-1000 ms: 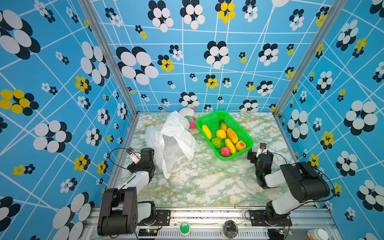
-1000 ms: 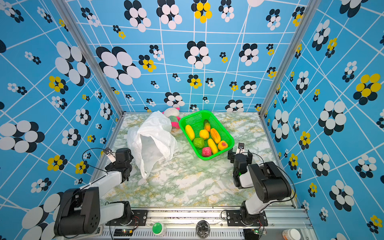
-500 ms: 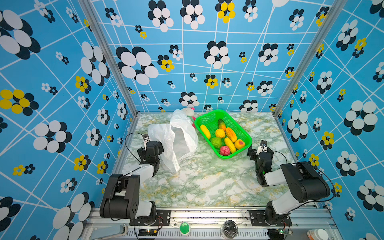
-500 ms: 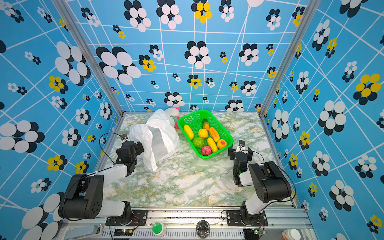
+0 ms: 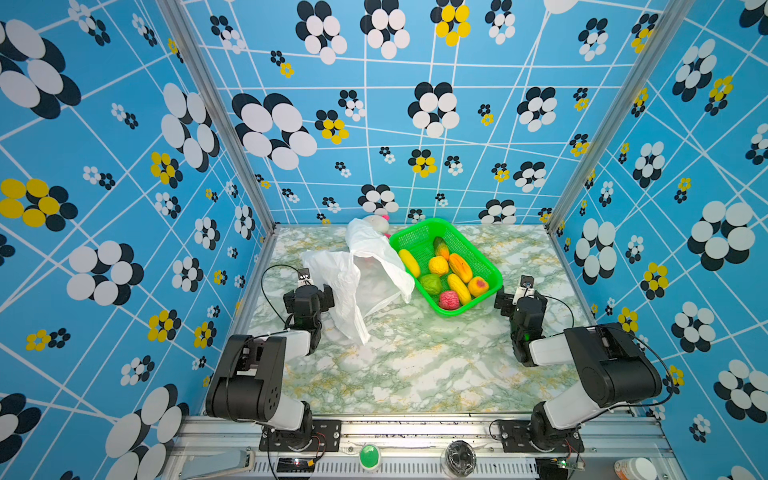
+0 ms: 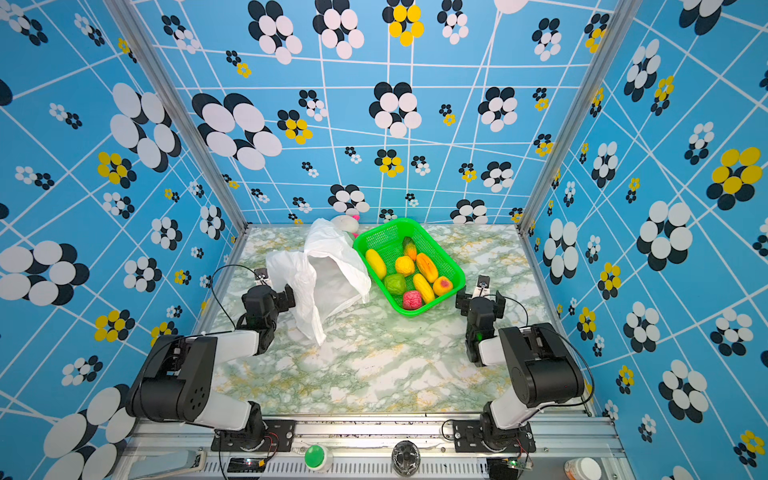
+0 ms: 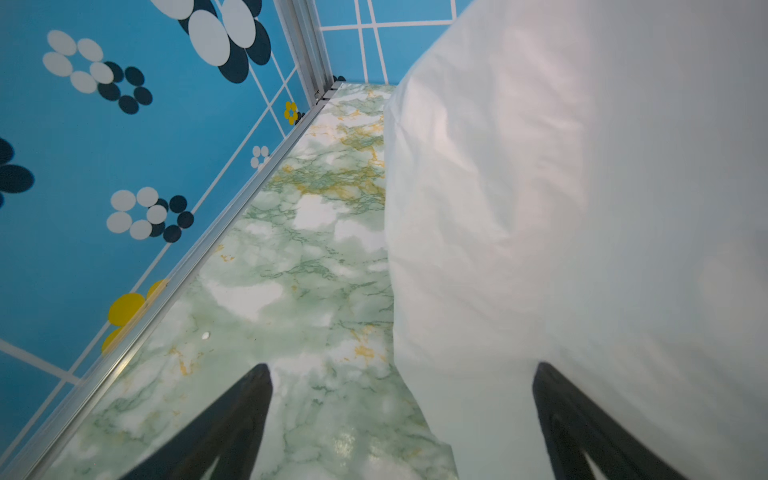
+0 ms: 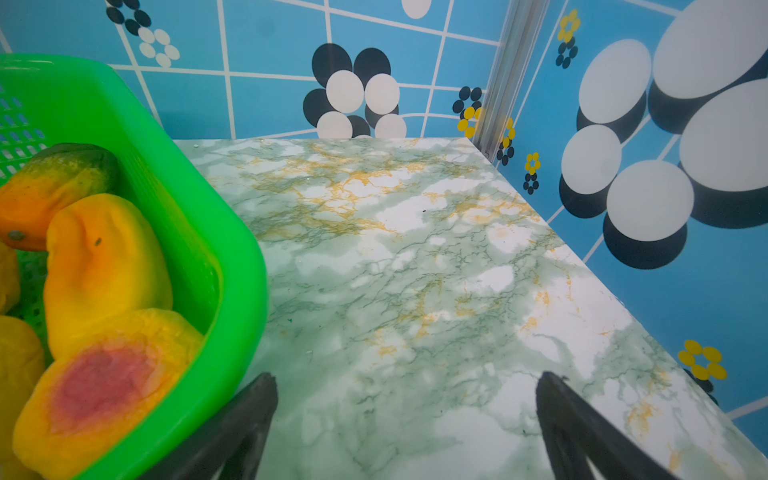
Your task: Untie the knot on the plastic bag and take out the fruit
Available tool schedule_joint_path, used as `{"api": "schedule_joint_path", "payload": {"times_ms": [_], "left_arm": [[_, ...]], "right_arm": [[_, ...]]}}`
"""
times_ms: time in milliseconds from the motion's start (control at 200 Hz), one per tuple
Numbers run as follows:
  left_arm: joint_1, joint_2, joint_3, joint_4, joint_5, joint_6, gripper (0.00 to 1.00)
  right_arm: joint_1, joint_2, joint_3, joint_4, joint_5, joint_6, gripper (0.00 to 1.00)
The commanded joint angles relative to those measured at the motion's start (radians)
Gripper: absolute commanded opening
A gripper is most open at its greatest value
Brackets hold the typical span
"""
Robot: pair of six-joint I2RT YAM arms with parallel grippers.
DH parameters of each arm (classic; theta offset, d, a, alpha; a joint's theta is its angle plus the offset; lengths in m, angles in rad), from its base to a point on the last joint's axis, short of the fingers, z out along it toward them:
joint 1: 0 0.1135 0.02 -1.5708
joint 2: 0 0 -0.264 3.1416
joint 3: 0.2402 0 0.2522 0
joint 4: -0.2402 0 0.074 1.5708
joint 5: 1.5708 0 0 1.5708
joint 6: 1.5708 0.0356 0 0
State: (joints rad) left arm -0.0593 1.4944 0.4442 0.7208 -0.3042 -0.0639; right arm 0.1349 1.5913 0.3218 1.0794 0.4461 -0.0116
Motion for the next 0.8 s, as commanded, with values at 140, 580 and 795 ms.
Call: {"api": "schedule_joint_path", "payload": {"times_ms": [140, 580, 795], "left_arm": [[0.003, 0.050, -0.099, 0.266, 0.109, 0.044, 0.99], [0.004, 0.053, -0.083, 0.237, 0.102, 0.037, 0.99], [0.003, 0.053, -0.082, 0.239, 0.101, 0.039, 0.99]], "right_arm": [[-0.005, -0.012, 0.009, -0.011, 0.008, 0.014, 0.99], [-0.004, -0.013, 0.011, -0.014, 0.009, 0.015, 0.99], [-0.004, -0.012, 0.015, -0.021, 0.007, 0.017, 0.99]]}}
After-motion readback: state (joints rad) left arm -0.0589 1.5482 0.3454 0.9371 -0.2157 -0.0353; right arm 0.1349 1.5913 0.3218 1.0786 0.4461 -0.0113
